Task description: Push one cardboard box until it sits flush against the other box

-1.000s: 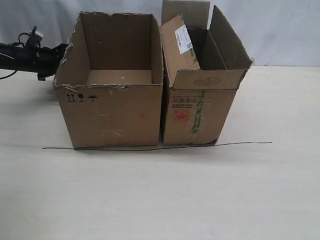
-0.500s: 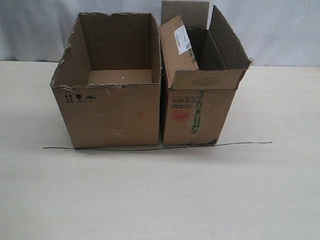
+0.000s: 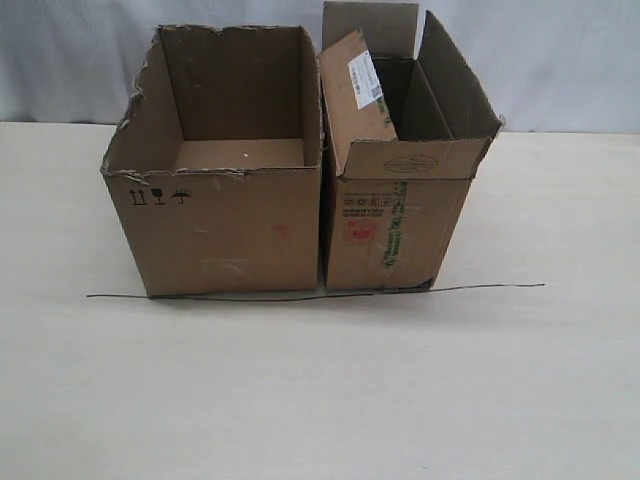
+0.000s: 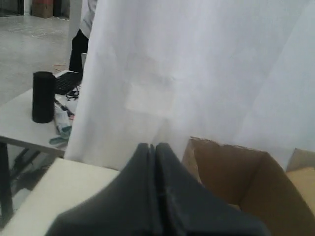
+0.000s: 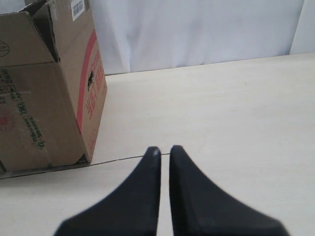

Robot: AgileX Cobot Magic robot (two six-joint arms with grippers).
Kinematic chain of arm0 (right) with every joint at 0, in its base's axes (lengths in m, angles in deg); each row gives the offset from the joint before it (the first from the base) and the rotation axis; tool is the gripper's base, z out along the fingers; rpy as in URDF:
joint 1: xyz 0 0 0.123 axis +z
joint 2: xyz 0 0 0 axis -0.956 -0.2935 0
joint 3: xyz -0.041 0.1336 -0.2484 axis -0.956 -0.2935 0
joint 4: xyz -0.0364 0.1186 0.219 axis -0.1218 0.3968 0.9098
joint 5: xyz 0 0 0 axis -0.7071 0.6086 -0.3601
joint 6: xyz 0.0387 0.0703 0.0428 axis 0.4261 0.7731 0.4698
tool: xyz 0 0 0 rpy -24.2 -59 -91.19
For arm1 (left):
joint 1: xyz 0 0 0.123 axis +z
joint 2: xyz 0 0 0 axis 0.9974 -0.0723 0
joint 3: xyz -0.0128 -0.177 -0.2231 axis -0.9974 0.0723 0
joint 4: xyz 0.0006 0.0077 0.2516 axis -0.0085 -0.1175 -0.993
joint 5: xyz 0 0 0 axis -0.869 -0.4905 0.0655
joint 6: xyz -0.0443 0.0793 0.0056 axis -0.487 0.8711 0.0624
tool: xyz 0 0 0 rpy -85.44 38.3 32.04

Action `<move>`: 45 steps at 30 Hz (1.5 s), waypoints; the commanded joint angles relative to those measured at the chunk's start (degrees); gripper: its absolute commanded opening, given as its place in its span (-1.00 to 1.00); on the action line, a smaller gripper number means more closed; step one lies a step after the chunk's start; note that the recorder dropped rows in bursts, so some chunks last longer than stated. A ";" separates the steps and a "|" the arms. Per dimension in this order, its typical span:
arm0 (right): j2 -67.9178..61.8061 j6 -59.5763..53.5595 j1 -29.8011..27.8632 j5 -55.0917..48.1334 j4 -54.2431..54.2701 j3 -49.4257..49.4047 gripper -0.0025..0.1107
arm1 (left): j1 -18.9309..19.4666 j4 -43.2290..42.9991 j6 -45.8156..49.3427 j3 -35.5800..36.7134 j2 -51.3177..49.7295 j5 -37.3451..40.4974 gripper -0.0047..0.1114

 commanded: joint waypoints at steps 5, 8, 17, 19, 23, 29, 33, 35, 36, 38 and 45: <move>0.20 -0.04 0.13 0.03 0.13 -0.17 -0.87 | -15.26 7.28 -2.20 17.48 11.09 4.40 -0.92; 0.20 -0.04 0.13 0.03 0.13 -0.17 -0.87 | -17.11 5.78 -0.69 17.97 11.10 10.26 -0.92; 0.20 -0.04 0.13 0.03 0.13 -0.17 -0.87 | -17.04 0.36 1.72 17.97 15.09 2.45 -0.92; 0.20 -0.04 0.13 0.03 0.13 -0.17 -0.87 | -17.18 -2.19 2.29 19.08 19.97 -0.41 -0.92; 0.20 -0.04 0.13 0.03 0.13 -0.17 -0.87 | -18.36 -3.63 2.42 26.61 32.34 -8.45 -0.92; 0.20 -0.04 0.13 0.03 0.13 -0.17 -0.87 | -20.78 -2.29 2.35 38.95 39.79 -13.43 -0.92; 0.20 -0.04 0.13 -0.13 0.11 -0.17 -0.87 | -20.78 -0.87 2.22 42.23 38.76 -15.56 -0.92; 0.20 -0.04 0.13 -0.13 0.11 -0.17 -0.87 | -20.78 -3.48 -1.50 43.64 38.60 -17.44 -0.92; 0.20 -0.04 0.13 -0.13 0.11 -0.17 -0.87 | -20.78 -8.37 -6.02 44.25 38.60 -18.21 -0.92; 0.20 -0.04 0.13 0.01 0.11 -0.17 -0.87 | -20.78 -29.68 -26.68 46.09 38.60 -20.25 -0.92; 0.20 -0.04 0.13 0.01 0.11 -0.17 -0.87 | -20.78 -51.10 -44.04 46.09 39.79 -13.46 -0.92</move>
